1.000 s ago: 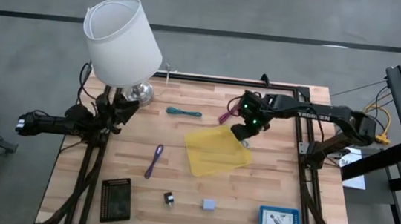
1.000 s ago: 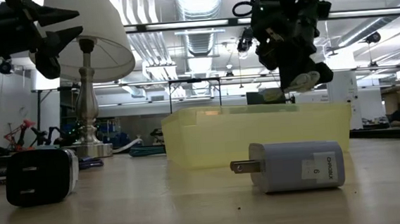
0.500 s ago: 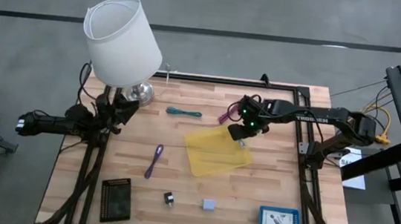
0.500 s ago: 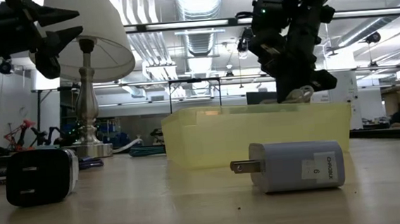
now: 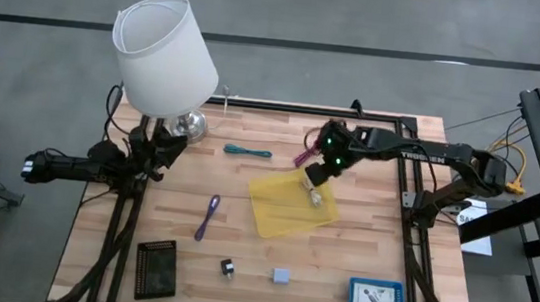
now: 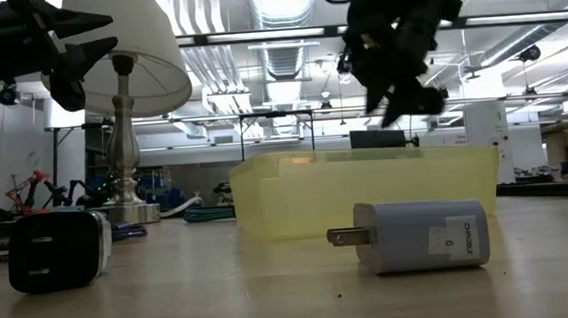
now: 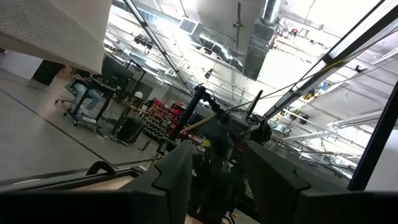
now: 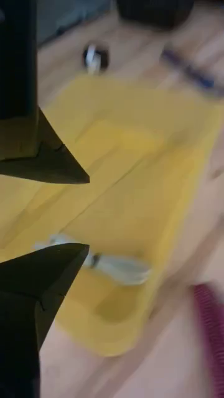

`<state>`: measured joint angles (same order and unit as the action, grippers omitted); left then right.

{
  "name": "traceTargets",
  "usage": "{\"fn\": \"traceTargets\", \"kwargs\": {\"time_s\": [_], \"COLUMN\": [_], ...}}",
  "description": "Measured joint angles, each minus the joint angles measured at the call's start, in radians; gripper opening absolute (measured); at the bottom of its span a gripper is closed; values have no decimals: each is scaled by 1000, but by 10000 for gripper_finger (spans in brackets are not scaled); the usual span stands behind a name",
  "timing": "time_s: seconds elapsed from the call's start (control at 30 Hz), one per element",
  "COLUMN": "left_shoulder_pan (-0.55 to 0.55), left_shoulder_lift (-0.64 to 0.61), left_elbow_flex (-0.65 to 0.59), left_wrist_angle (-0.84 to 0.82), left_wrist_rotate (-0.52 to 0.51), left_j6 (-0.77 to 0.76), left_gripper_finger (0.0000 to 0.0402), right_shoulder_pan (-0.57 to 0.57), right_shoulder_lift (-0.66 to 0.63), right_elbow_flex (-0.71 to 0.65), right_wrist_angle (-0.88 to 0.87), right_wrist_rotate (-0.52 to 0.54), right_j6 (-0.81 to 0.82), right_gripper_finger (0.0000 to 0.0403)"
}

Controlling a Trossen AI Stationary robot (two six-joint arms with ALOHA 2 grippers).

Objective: Pick and place items into bin
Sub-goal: Put the pink charger cable wire into the yellow bin

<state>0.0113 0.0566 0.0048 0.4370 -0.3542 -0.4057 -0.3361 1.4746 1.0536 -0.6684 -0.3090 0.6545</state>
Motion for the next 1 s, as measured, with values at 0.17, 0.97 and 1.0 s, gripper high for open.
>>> {"fn": "traceTargets", "kwargs": {"time_s": [0.17,0.97,1.0], "left_shoulder_pan": [0,0,0], "left_shoulder_lift": [0,0,1], "left_elbow_flex": [0,0,0], "left_wrist_angle": [0,5,4], "left_wrist_rotate": [0,0,0], "left_j6": [-6,-59,-59], "left_gripper_finger": [130,130,130], "right_shoulder_pan": [-72,-265,-266], "right_shoulder_lift": [0,251,273], "right_elbow_flex": [111,350,356], "right_wrist_angle": [32,-325,-323], "right_wrist_rotate": [-35,23,60], "right_j6": [-199,-1258,-1278], "right_gripper_finger": [143,131,134]}}
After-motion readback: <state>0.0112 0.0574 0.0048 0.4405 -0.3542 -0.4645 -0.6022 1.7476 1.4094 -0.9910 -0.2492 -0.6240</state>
